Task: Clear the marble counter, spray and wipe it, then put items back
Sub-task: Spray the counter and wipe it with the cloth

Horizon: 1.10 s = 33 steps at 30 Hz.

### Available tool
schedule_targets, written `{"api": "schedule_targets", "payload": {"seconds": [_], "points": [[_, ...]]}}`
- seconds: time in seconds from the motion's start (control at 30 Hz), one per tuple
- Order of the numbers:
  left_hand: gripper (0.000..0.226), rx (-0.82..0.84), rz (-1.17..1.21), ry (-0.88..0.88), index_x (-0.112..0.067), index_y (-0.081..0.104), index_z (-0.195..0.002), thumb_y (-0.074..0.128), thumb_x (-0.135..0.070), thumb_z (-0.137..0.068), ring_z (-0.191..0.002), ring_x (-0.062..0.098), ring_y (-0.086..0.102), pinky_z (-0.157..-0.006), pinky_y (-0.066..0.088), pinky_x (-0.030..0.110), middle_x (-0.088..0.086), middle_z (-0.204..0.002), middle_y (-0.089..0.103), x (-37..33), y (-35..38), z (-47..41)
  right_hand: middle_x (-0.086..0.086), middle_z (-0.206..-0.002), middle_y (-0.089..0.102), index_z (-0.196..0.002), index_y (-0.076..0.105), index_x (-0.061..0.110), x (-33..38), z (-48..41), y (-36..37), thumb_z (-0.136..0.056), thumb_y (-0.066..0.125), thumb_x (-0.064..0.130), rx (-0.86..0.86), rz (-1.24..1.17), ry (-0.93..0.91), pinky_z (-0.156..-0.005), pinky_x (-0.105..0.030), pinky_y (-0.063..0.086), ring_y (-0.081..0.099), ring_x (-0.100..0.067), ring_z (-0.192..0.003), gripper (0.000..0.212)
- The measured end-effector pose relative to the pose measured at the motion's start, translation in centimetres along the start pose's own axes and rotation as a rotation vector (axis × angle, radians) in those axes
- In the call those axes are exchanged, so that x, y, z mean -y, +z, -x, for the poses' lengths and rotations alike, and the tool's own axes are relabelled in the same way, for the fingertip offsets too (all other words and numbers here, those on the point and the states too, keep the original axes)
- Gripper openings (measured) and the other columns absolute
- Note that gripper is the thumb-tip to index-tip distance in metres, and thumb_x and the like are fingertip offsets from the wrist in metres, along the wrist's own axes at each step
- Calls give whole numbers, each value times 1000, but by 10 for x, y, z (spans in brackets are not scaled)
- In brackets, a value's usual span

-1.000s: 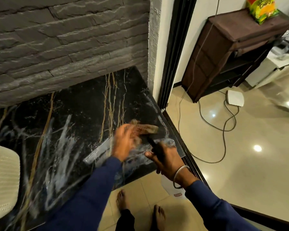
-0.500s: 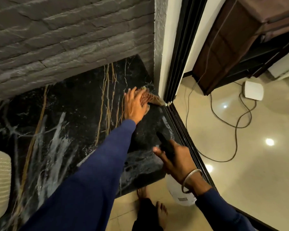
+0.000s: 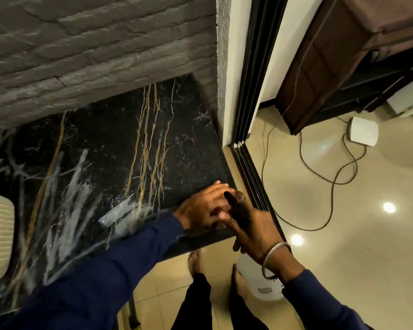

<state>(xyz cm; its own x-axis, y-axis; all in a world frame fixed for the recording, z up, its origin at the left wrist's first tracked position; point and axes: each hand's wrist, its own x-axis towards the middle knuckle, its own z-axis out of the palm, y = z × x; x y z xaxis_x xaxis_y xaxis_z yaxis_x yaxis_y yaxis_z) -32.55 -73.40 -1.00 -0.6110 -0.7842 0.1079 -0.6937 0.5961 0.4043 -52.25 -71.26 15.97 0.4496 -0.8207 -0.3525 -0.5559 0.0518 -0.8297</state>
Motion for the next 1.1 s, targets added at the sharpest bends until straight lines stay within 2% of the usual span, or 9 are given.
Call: {"api": "schedule_targets", "payload": {"seconds": [0.23, 0.37, 0.5, 0.6, 0.77, 0.87, 0.97, 1.03, 1.1], "points": [[54, -425, 59, -779, -18, 54, -140, 60, -10, -87, -131, 33, 42, -121, 18, 50, 11, -136, 48, 47, -36, -39, 4, -57, 63, -104, 56, 17, -8, 28, -10, -77, 51, 66, -5, 58, 0, -46, -21, 53, 62, -8, -41, 56], [49, -341, 45, -619, -18, 52, -141, 53, -16, -92, -136, 29, 38, -123, 13, 48, 8, -141, 46, -20, -7, -21, 6, -79, 67, -118, 57, 18, -17, 49, -7, -81, 63, 50, 15, -13, -99, -45, -15, 48, 62, -7, -43, 50], [56, -208, 66, -524, -28, 41, -148, 47, -20, -93, -149, 24, 18, -125, 6, 43, 4, -154, 32, -80, 18, 16, 10, -73, 64, -126, 53, 36, -35, 65, -3, -86, 61, 47, -3, 1, -162, -49, -15, 48, 61, -11, -45, 42], [63, -228, 43, -629, -30, 36, -150, 54, -15, -92, -150, 24, 15, -125, 8, 42, 3, -157, 27, -83, 17, 39, 10, -66, 60, -119, 58, 31, -45, 65, 3, -87, 53, 61, 73, 146, -230, -54, -16, 48, 61, -5, -53, 45], [72, -331, 18, -988, -31, 31, -152, 60, -9, -90, -151, 31, 7, -120, 28, 48, 4, -159, 21, -72, 1, 94, 11, -90, 65, -113, 61, 24, -50, 57, 22, -78, 45, 78, 157, 237, -261, -58, -17, 51, 62, 4, -62, 66], [66, -510, -42, -1382, -23, 38, -149, 60, -10, -88, -144, 40, 21, -113, 34, 56, 13, -151, 29, -55, -19, 147, 7, -77, 61, -96, 52, 52, -42, 56, 35, -82, 43, 75, 232, 301, -320, -57, -28, 51, 59, -4, -54, 29], [58, -713, -9, -1735, -17, 40, -146, 54, -13, -90, -139, 44, 24, -111, 33, 61, 20, -147, 33, -49, -27, 179, 10, -86, 64, -116, 55, 39, -31, 52, 46, -79, 40, 80, 273, 330, -309, -61, -22, 52, 60, 2, -59, 57], [55, -756, 46, -1691, -16, 42, -146, 48, -22, -91, -139, 42, 27, -111, 34, 59, 21, -148, 34, -62, -24, 162, 12, -97, 65, -127, 53, 29, -27, 48, 47, -78, 40, 81, 283, 314, -248, -60, -11, 50, 61, 10, -64, 73], [52, -595, -55, -1473, -18, 45, -144, 36, -31, -95, -140, 37, 33, -111, 36, 56, 16, -150, 37, -83, -15, 137, 11, -93, 64, -132, 45, 41, -23, 46, 43, -82, 40, 74, 299, 301, -227, -54, -9, 48, 64, 2, -56, 60]]}}
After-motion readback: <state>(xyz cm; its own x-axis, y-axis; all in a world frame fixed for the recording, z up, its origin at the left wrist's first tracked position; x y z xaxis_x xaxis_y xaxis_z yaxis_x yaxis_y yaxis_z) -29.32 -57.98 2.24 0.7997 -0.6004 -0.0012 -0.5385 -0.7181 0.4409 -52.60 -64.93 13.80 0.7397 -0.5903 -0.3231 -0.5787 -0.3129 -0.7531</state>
